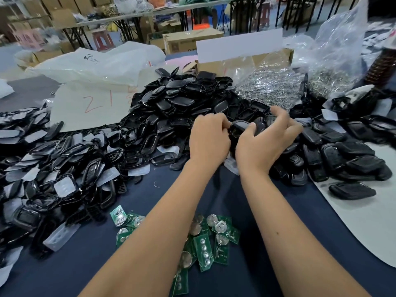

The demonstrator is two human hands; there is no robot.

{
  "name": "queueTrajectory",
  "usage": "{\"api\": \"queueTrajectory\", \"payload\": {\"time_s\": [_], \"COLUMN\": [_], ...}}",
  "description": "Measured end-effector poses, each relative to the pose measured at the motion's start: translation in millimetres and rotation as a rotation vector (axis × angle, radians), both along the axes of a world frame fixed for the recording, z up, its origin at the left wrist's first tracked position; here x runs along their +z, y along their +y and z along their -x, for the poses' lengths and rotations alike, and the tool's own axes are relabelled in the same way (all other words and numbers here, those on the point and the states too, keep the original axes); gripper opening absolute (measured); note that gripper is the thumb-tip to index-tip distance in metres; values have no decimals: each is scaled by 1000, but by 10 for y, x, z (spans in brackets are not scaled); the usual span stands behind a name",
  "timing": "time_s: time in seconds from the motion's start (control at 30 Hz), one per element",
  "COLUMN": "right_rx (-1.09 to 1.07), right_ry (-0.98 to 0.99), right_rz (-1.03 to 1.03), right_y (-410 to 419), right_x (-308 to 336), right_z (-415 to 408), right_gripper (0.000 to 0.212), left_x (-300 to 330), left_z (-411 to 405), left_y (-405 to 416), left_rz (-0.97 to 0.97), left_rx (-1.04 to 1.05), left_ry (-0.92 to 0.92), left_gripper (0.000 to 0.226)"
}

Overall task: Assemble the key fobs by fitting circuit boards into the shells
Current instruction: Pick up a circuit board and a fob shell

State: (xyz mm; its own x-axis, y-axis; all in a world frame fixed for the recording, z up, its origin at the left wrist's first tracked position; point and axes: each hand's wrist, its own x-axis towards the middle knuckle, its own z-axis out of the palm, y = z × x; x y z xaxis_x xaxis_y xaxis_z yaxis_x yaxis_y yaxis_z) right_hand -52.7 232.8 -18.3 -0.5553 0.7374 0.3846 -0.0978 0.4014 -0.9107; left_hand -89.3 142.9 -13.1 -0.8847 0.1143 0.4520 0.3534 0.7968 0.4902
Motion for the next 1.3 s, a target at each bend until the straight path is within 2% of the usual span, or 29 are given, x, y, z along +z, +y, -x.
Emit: {"api": "queueTrajectory", "payload": {"time_s": [0.07, 0.13, 0.23, 0.37, 0.47, 0.6, 0.7, 0.77, 0.83, 0.93, 1.03, 1.17, 1.3], "right_rx": [19, 34, 38, 50, 77, 179, 511, 820, 1090, 1338, 1431, 1424, 1410], "right_ry": [8, 0, 6, 23, 48, 188, 238, 143, -50, -300, -336, -345, -378], "right_rz": [4, 7, -4, -19, -44, -119, -154, -213, -321, -488, -649, -927, -923], "right_y": [-19, -33, -30, -29, -59, -112, -206, -290, -363, -508, -731, -1044, -1094], "right_x": [-2, -4, -6, 4, -10, 32, 93, 88, 46, -13, -30, -67, -44], "right_z": [1, -3, -5, -4, -13, -22, -67, -105, -140, -221, -344, -524, -555], "right_gripper": [44, 42, 40, 40, 38, 30, 15, 4, 19, 27, 25, 40, 30], "left_x": [9, 30, 81, 153, 176, 247, 340, 355, 295, 167, 58, -78, -142], "left_z": [147, 300, 456, 533, 536, 500, 397, 279, 133, -119, -355, -605, -740], "left_y": [-34, -83, -142, -178, -215, -352, -570, -743, -889, -1129, -1404, -1718, -1796], "left_rz": [207, 354, 472, 483, 448, 203, -89, -229, -409, -694, -790, -839, -870], "left_rx": [-73, -125, -149, -210, -247, -137, -38, 23, 24, 44, 118, 155, 132], "left_ry": [34, -19, -98, -72, -94, -26, 7, -64, -217, -358, -357, -335, -324], "left_gripper": [32, 41, 36, 11, 11, 13, 14, 12, 9, 28, 31, 22, 16]}}
